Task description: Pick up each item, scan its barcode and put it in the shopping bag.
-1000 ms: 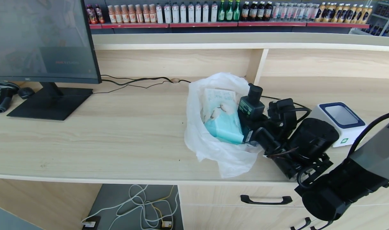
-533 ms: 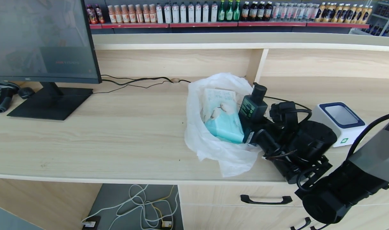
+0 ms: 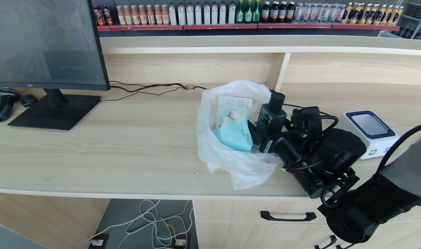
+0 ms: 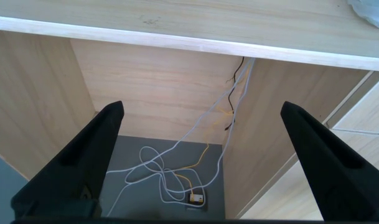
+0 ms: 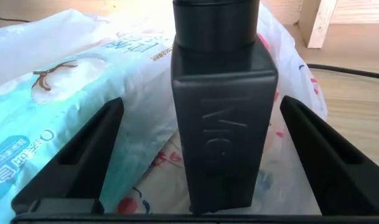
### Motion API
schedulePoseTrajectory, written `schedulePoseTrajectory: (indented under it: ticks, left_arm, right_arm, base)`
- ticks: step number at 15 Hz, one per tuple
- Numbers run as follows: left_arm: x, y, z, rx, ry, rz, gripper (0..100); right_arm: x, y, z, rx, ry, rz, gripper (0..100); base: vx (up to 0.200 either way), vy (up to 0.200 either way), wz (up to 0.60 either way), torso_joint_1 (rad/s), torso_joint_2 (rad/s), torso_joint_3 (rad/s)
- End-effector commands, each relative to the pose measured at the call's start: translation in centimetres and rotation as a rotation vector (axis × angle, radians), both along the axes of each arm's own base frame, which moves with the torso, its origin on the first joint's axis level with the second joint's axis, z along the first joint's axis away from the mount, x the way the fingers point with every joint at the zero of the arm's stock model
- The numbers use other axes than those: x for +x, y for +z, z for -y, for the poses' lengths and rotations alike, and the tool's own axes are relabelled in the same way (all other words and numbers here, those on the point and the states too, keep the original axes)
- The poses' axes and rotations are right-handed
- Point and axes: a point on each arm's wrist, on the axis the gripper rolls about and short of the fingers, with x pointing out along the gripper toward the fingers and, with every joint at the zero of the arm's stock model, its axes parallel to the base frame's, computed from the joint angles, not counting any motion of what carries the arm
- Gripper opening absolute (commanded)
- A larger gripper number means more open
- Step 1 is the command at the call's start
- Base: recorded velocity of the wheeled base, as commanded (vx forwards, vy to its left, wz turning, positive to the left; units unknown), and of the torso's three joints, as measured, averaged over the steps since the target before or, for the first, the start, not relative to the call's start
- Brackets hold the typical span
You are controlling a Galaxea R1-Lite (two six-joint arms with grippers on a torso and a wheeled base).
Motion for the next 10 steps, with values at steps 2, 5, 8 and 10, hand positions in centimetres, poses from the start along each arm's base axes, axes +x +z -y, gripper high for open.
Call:
schedulePoseTrajectory:
  ticks: [2,5,8,10]
  left_arm:
    - [0.0,0.0,0.0,0.0,0.0,0.001,100]
    - [0.0,0.0,0.0,0.0,0.0,0.001,100]
    - [0.0,0.0,0.0,0.0,0.0,0.001,100]
    - [0.0,0.0,0.0,0.0,0.0,-0.001,100]
  right_arm:
    - [-0.6,1.1,0.4,0.016,0.0,0.027,100]
    - [-1.5,1.5,1.0,0.023,0.001,0.022,100]
    - [-2.3,2.9,1.4,0.048,0.004,0.055,100]
    - [-2.7,3.7,1.6,0.061,0.005,0.078,100]
  base:
    - [0.0,0.0,0.0,0.0,0.0,0.0]
    - [0.0,0.0,0.0,0.0,0.0,0.0]
    - [0.0,0.0,0.0,0.0,0.0,0.0]
    - [0.0,0.0,0.0,0.0,0.0,0.0]
